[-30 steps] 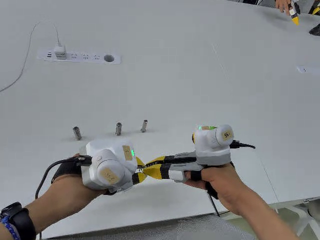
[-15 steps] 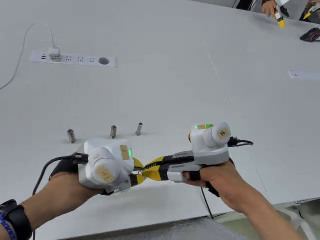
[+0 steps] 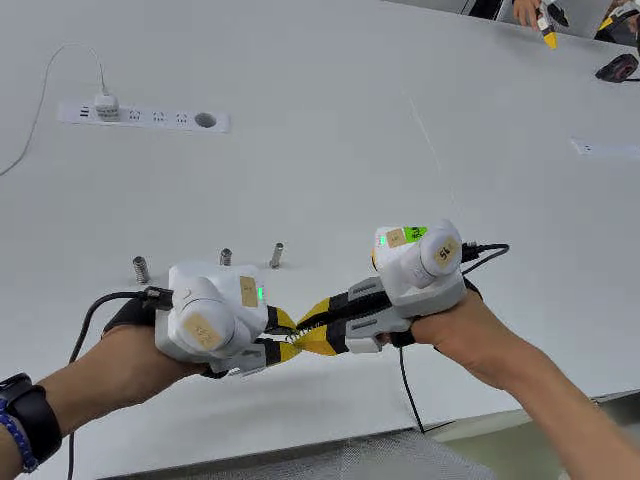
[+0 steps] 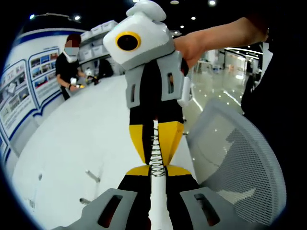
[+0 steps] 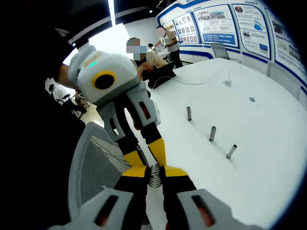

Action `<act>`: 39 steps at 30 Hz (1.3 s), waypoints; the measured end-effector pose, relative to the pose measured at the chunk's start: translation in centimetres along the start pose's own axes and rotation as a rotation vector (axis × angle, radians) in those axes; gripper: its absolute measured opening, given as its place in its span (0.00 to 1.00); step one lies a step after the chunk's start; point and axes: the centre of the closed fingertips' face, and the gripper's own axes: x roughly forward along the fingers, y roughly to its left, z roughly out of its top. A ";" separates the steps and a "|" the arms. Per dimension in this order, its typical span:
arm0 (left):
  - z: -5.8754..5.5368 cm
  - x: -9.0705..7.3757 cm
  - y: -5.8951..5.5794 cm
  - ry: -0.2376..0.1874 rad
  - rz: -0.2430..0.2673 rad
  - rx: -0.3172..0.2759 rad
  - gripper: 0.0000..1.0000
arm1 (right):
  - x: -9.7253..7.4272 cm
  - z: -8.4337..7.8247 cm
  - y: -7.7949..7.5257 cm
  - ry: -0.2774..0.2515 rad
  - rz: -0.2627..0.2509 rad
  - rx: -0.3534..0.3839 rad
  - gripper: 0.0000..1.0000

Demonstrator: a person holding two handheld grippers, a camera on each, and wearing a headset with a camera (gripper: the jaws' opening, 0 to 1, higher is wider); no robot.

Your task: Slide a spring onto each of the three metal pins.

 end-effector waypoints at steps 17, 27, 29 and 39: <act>0.0 -0.1 -0.6 -0.004 -0.020 0.012 0.10 | 0.0 -0.2 0.9 0.109 0.059 -0.192 0.13; -0.1 0.1 -0.9 -0.002 -0.029 0.024 0.09 | -0.1 -0.6 0.8 0.121 0.056 -0.214 0.18; 0.0 0.1 -0.9 -0.004 -0.031 0.021 0.09 | 0.0 -1.0 0.9 0.135 0.058 -0.221 0.18; -0.3 0.3 -1.1 -0.005 -0.039 0.009 0.09 | 0.2 -1.5 0.8 0.125 0.057 -0.203 0.13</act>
